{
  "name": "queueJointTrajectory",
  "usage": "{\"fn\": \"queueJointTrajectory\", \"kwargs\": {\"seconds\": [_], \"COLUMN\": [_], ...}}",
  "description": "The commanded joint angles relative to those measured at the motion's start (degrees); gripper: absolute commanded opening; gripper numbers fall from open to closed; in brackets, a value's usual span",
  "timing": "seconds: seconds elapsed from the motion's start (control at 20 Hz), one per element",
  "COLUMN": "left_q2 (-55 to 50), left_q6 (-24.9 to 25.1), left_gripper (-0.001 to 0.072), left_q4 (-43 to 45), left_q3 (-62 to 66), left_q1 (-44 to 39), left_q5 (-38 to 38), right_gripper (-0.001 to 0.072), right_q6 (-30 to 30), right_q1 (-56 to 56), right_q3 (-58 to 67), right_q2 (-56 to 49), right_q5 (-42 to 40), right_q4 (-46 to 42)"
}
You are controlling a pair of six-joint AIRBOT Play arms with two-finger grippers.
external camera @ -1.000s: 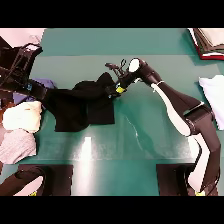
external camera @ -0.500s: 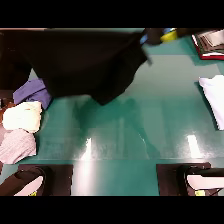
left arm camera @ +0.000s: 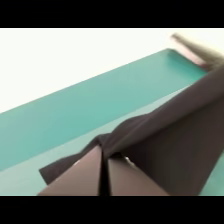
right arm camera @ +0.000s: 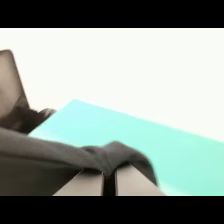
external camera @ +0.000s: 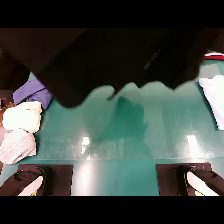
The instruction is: Fold the shirts.
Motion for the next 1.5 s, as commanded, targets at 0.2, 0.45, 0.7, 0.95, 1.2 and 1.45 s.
{"fn": "queueJointTrajectory", "kwargs": {"seconds": [0.2,0.45,0.7,0.95,1.2,1.45], "left_q2": [-0.2,-5.9,-12.83,-15.82,-15.96,-17.97], "left_q6": [0.02,0.04,-1.36,-3.74,-4.44,1.29], "left_gripper": [0.0027,0.0027,0.0027,0.044,0.0434,0.0435], "left_q4": [-2.43,-2.34,-0.31,0.5,0.72,-5.77], "left_q3": [-23.78,-53.59,-62.6,-58.42,-50.29,-56.61], "left_q1": [0.07,0.07,0.09,0.37,10.19,22.82], "left_q5": [-1.51,5.51,28.28,39.98,26.58,11.02], "right_gripper": [0.002,0.002,0.0022,0.0543,0.0405,0.0405], "right_q6": [5.01,6.29,6.36,6.38,6.36,4.85], "right_q1": [-4.0,3.61,7.93,8.26,3.54,-0.72], "right_q3": [-0.48,-0.48,-0.48,-0.48,-0.48,-0.5], "right_q2": [-8.85,-29.33,-42.47,-45.9,-41.16,-36.76], "right_q5": [11.15,24.57,12.41,1.01,5.97,19.76], "right_q4": [-0.31,-6.47,-9.73,-7.3,-7.17,-7.19]}}
